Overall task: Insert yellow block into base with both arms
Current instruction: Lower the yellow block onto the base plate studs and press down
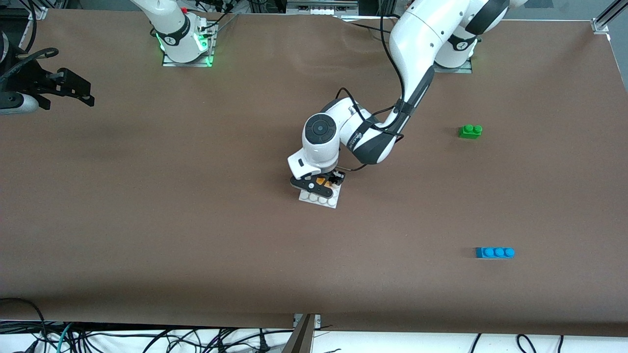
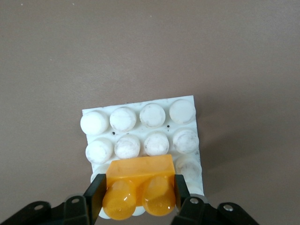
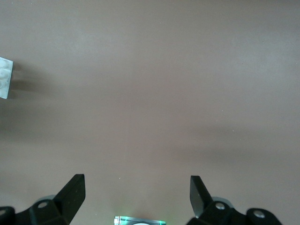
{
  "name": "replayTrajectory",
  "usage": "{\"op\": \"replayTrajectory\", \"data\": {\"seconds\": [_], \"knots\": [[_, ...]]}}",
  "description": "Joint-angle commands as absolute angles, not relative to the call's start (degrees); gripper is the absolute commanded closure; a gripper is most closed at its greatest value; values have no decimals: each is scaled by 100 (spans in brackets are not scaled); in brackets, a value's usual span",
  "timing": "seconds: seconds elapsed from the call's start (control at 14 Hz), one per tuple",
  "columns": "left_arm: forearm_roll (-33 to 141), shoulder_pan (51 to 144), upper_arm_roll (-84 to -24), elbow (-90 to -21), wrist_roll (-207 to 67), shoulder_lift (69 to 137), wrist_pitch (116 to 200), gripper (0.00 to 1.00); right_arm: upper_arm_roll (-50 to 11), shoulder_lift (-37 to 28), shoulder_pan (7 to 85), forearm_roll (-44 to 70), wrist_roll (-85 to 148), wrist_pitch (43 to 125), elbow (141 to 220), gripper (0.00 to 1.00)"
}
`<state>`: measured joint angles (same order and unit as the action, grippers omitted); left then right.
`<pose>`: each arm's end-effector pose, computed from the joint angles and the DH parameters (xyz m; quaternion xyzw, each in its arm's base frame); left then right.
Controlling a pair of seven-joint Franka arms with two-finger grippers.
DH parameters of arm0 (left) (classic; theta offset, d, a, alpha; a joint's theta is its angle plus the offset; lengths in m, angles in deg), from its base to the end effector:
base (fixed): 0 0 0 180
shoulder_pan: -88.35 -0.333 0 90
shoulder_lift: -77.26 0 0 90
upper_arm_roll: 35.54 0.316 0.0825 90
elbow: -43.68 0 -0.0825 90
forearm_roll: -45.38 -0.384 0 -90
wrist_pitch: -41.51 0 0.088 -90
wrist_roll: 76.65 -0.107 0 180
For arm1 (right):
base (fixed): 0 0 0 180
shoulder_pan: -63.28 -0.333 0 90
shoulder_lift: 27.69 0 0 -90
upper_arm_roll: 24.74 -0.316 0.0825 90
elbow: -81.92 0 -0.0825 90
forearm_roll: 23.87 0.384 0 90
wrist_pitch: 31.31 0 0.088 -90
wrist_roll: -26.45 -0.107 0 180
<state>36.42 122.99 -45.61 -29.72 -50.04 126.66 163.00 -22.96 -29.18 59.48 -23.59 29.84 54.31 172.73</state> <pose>0.5583 -0.4974 0.2345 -0.9857 0.1685 0.0041 0.0025 0.5378 0.0193 0.6256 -0.9984 -0.0473 0.0323 0.0032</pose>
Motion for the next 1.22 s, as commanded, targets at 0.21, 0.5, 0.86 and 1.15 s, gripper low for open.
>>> {"op": "replayTrajectory", "data": {"seconds": [0.21,0.5,0.86,1.15], "knots": [[3484,12412,-4530,-2822,-4967,12789,16253,55,-2298,-2883,5985,-2255,2979,5350,17166,1],[3466,12403,-4530,-2830,-4985,12806,16253,55,-2298,-2883,5994,-2255,2979,5350,17166,1],[3457,12395,-4530,-2848,-4993,12806,16235,55,-2298,-2883,5994,-2255,2979,5350,17166,1],[3466,12377,-4521,-2839,-5134,12771,16183,55,-2298,-2883,5994,-2255,2979,5350,17166,1]]}}
